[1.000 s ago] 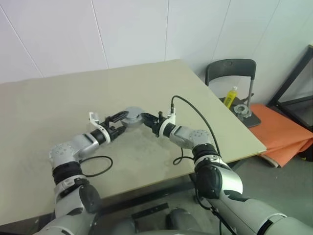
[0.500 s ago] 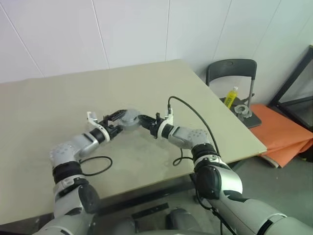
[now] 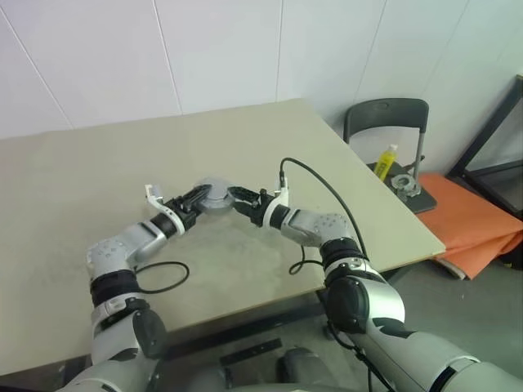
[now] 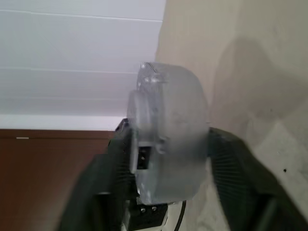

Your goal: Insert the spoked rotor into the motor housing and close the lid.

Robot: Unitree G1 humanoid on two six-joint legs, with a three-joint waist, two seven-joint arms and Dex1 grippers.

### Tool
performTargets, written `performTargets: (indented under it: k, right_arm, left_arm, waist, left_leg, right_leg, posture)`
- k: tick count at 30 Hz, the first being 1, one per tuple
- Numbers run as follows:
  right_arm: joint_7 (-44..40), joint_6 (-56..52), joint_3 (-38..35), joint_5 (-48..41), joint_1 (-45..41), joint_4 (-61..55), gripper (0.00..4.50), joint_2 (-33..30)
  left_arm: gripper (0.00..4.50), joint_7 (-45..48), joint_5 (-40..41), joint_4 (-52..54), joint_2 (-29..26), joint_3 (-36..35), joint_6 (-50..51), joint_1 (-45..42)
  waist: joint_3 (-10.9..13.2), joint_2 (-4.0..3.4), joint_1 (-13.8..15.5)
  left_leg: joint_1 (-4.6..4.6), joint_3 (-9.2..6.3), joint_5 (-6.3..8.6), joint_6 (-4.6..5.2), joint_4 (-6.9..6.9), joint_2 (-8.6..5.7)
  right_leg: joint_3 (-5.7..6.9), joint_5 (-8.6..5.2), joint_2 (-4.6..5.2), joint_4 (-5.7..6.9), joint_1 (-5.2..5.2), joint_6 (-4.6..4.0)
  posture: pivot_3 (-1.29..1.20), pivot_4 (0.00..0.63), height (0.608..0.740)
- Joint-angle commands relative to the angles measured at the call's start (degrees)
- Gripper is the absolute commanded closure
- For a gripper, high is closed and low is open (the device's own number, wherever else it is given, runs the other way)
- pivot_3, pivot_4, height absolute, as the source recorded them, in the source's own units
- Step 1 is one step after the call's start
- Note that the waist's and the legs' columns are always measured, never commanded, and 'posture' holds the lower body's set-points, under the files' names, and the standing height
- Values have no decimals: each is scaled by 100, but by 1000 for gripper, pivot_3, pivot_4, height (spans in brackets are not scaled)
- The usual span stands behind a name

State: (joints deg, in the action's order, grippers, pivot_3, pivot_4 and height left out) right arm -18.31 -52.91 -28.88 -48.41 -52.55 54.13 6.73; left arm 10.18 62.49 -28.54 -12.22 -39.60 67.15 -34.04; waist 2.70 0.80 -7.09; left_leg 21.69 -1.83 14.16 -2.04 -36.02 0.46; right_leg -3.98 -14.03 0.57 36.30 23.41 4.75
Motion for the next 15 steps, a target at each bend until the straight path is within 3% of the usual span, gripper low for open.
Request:
performTargets:
  k: [1, 3, 8, 15]
  right_arm:
    - [-335, -192, 267, -74, -194, -459, 636, 434]
    - [-391, -314, 348, -102, -172, -532, 35, 448]
    - [-343, -178, 276, -176, -102, -564, 35, 453]
    - [-354, -158, 275, -178, -95, -554, 35, 407]
  left_arm:
    - [2304, 6, 253, 53, 56, -60, 9, -194]
    - [2304, -69, 365, -30, 104, -229, -124, -246]
    - [2304, -582, 570, -362, 232, -1034, -1470, -481]
    - [2304, -820, -599, -95, 221, -911, -4169, -376]
  waist:
    - [0, 0, 1]
    - [0, 0, -1]
    - [-1, 1, 7]
    - [-1, 2, 45]
  left_leg:
    - [0, 0, 0, 0, 0, 0]
    - [1, 0, 0, 0, 0, 0]
    - [1, -2, 0, 0, -3, 2]
    - [5, -1, 0, 0, 2, 2]
  right_leg:
    - [0, 0, 0, 0, 0, 0]
    - [0, 0, 0, 0, 1, 0]
    - [1, 1, 0, 1, 1, 0]
    - [1, 1, -1, -4, 4, -1]
  posture:
    - [0, 0, 740]
    - [0, 0, 740]
    - [0, 0, 740]
    - [0, 0, 740]
